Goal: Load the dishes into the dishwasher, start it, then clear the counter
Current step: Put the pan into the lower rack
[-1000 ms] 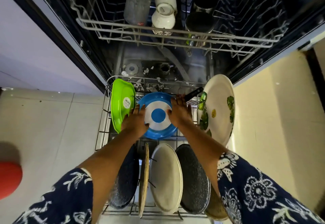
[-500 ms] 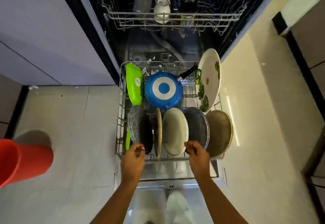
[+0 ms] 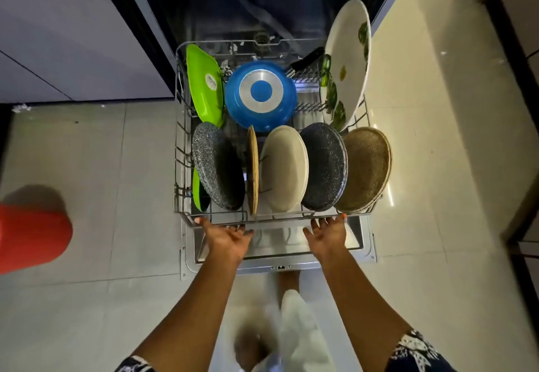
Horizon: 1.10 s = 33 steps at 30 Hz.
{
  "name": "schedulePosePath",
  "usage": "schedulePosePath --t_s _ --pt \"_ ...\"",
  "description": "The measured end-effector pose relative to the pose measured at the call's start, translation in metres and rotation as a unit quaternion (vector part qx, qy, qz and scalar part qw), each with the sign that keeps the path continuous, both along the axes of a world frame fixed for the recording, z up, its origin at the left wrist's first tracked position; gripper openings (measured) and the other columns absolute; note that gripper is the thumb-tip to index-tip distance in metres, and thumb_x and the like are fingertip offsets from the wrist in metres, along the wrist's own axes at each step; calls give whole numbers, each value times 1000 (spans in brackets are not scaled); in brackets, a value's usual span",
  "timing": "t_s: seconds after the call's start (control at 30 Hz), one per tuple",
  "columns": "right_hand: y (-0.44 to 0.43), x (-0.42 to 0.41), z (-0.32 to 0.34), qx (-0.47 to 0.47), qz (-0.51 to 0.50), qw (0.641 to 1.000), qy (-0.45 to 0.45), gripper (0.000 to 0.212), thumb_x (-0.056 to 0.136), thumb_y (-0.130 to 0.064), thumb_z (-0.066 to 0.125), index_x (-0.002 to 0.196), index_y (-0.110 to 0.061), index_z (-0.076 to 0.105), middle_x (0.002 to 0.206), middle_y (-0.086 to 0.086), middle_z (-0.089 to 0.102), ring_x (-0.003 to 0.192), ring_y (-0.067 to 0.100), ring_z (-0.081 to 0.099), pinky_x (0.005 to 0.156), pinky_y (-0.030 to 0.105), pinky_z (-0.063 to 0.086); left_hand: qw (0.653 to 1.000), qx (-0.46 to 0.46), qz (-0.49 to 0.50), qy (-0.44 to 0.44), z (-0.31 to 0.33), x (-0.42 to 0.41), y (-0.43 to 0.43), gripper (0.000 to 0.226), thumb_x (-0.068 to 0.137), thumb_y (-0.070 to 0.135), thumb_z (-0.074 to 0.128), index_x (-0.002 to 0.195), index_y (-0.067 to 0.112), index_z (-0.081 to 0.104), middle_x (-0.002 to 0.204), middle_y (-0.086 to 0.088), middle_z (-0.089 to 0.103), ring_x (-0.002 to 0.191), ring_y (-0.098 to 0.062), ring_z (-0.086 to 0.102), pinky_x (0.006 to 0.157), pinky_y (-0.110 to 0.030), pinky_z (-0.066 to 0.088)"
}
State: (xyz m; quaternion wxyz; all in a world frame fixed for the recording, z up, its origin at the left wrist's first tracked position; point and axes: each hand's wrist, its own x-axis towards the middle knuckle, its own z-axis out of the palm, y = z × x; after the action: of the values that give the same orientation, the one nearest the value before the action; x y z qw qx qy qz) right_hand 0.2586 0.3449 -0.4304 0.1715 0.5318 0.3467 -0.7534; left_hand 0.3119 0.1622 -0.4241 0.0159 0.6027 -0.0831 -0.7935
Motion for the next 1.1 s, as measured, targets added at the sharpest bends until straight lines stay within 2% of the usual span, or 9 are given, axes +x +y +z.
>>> schedulePosePath --t_s 0.1,0.23,0.33,0.6,0.73,0.83,1.0,1.07,1.1 --pt "-2 -4 4 -13 -18 1000 -5 63 98 -55 19 150 -21 11 157 4 15 144 24 18 115 49 12 1000 7 13 0 -3 -4 6 89 90 68 26 151 8 3 109 -26 49 133 -35 37 116 -56 9" --pt "0 -8 3 -18 -25 999 -8 62 98 -55 21 150 -21 14 157 3 17 143 24 20 114 51 14 1000 8 14 25 -5 -9 6 92 88 71 28 152 9 4 130 -28 43 132 -38 35 115 -58 10" --pt "-1 -12 -1 -21 -17 1000 11 58 99 -52 21 149 -24 21 154 3 25 141 24 27 113 53 16 999 6 16 32 -3 -18 0 93 85 76 27 152 16 5 155 -22 14 142 -41 17 114 -60 13" --pt "-14 -59 1 -21 27 998 50 57 99 -53 19 147 -24 27 154 1 27 140 23 28 113 53 16 998 -10 14 69 1 -68 -17 101 80 81 28 152 16 -1 157 -20 5 143 -40 11 113 -61 13" --pt "-27 -94 2 -11 48 997 66 57 98 -54 19 146 -24 30 153 -1 28 141 21 27 113 52 16 996 -37 -14 76 -2 -104 -28 97 80 81 28 152 17 13 156 -21 15 141 -41 22 112 -62 18" --pt "-37 -122 5 -9 56 996 74 59 98 -54 19 148 -22 23 155 -1 25 141 21 26 113 53 18 990 -45 -38 129 -7 -133 -37 97 76 84 26 150 22 23 155 -18 21 140 -41 24 109 -66 18" --pt "-51 -171 9 -5 85 992 88 62 98 -54 15 150 -18 16 156 2 19 143 22 21 116 51 14 988 -63 -49 133 -7 -184 -53 104 74 87 28 152 25 2 158 -18 3 144 -42 9 110 -66 10" --pt "-57 -192 10 -1 97 991 94 63 98 -54 15 149 -18 17 156 2 22 142 22 25 116 50 16 987 -80 -52 128 -9 -206 -59 105 74 87 26 152 22 0 155 -23 14 143 -40 15 113 -63 8" --pt "-60 -203 10 3 102 990 97 63 98 -55 16 149 -18 19 155 2 24 141 23 27 115 50 17 986 -91 -57 131 -14 -217 -64 107 73 87 26 152 21 2 144 -27 32 136 -39 31 113 -62 10"
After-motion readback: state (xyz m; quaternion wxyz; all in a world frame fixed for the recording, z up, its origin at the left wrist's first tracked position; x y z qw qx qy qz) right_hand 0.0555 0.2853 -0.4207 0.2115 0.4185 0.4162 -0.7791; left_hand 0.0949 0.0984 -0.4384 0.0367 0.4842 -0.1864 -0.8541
